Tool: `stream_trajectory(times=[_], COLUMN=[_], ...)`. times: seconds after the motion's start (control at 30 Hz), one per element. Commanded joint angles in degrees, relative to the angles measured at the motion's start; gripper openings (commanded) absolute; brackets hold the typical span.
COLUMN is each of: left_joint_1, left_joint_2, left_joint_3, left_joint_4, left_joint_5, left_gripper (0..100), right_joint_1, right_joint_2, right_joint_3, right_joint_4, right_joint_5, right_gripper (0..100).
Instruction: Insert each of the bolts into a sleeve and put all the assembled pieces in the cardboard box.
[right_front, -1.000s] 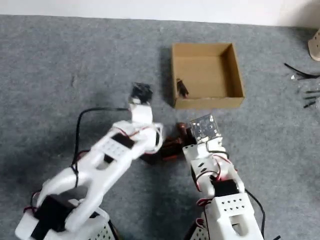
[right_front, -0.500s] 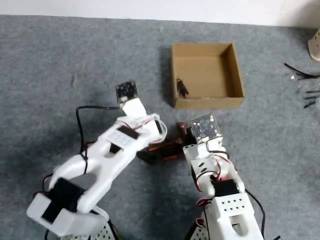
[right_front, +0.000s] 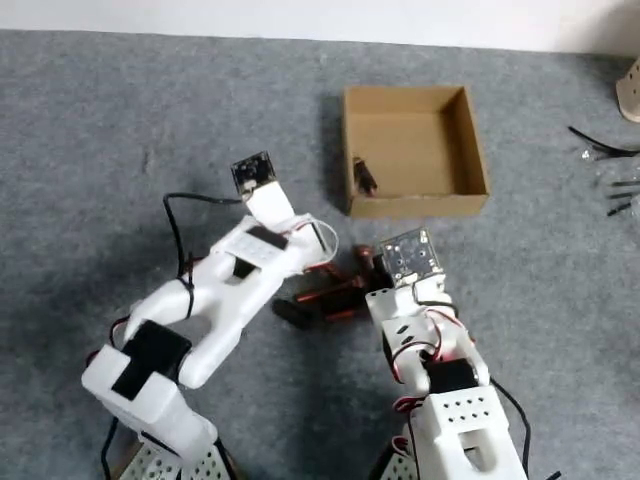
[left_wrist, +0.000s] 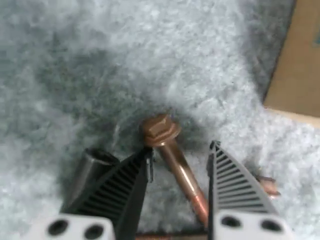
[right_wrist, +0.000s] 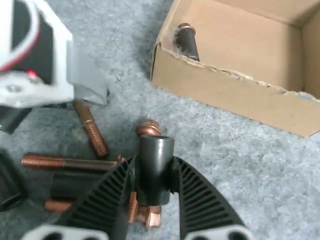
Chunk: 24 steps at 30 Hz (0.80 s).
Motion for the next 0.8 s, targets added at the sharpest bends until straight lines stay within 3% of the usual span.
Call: stream_trajectory(times=[0.0,0.23,0.4,0.57,0.67,0.77], left_joint_1=[-1.1,-1.1,-1.1,-1.1,-0.6,0.0], left_joint_2=[2.4,4.7,5.0,5.0,4.5,4.5], left_joint_3=[-5.1,-7.0,-7.0,-7.0,-7.2,-6.1], left_joint_4=[3.3,5.5,5.4,5.4,5.1,-0.7], left_joint_5=[0.8,0.9,0.9,0.4,-7.1,-14.5], left_gripper=[18,17,1,0,1,1], right_joint_1=[0.7,0.7,0.7,0.7,0.4,0.3], right_joint_2=[-1.0,-1.0,-1.0,-1.0,-1.0,-1.2], right_joint_3=[-0.5,-0.5,-0.4,-0.4,-0.3,-0.1], right_joint_4=[-1.6,-1.6,-1.6,-1.6,-1.6,-1.7], right_joint_5=[-0.6,-0.6,-0.5,-0.4,-0.2,-0.2], right_gripper=[0.5,0.5,0.5,0.5,0.5,0.5])
